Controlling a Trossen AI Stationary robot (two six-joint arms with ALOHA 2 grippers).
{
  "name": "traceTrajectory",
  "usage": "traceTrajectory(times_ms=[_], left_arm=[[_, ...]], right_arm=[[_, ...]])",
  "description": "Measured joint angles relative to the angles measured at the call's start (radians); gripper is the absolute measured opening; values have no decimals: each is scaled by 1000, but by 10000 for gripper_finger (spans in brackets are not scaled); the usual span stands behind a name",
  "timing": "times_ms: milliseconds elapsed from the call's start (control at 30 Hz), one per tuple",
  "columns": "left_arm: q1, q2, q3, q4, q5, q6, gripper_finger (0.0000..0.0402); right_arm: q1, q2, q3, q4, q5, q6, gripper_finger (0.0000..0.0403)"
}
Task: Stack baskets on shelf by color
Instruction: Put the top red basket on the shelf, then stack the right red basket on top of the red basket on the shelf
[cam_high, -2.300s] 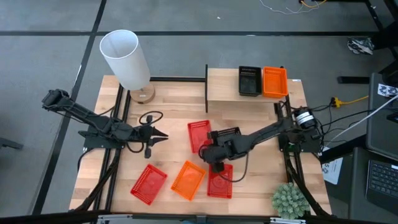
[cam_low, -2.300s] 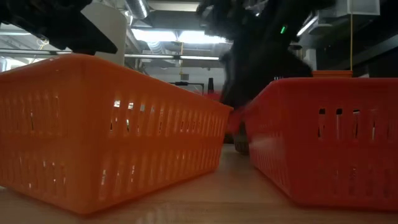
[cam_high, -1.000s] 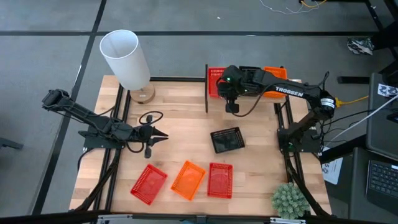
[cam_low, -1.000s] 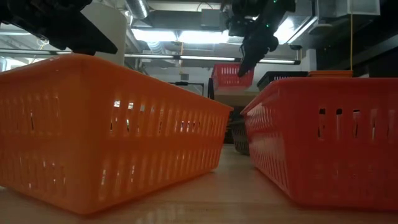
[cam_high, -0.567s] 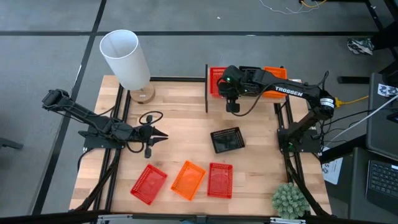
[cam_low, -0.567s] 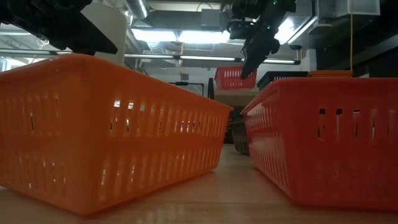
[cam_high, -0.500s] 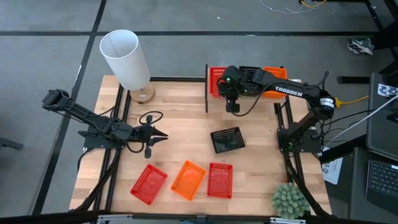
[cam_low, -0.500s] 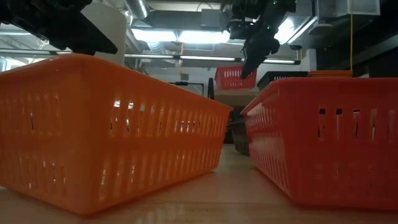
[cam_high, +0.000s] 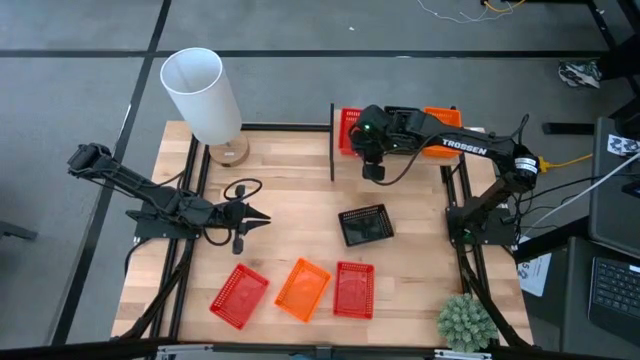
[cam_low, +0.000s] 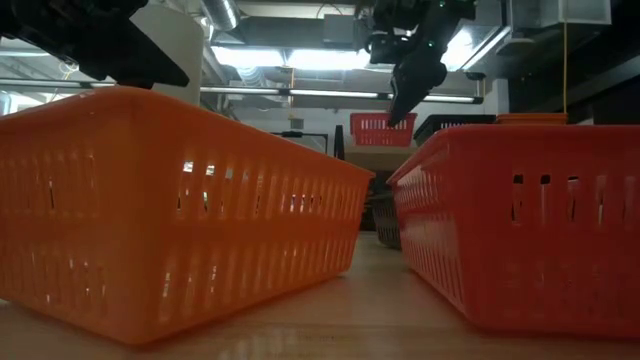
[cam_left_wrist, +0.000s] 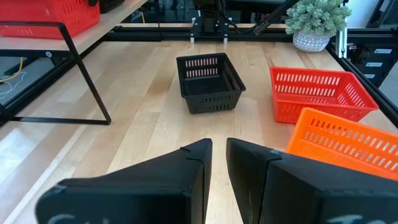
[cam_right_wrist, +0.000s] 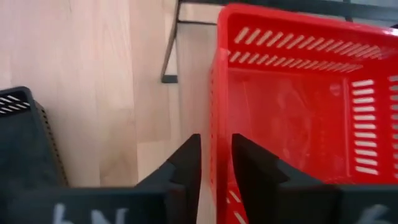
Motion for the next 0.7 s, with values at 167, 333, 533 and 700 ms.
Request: traceTrajectory(times_ms=[167,333,533,700], left_arm=[[0,0,0,0,0,0,41],[0,0,0,0,0,0,41],[0,0,0,-1,0,0,41],[0,0,0,-1,0,0,41]], right_arm=[[1,0,19,-31,67,-2,94],[35,-1,88,-101,63,29,93],[113,-2,199,-240,15,234,92],[218,-3,226,-282,-288,552,92]])
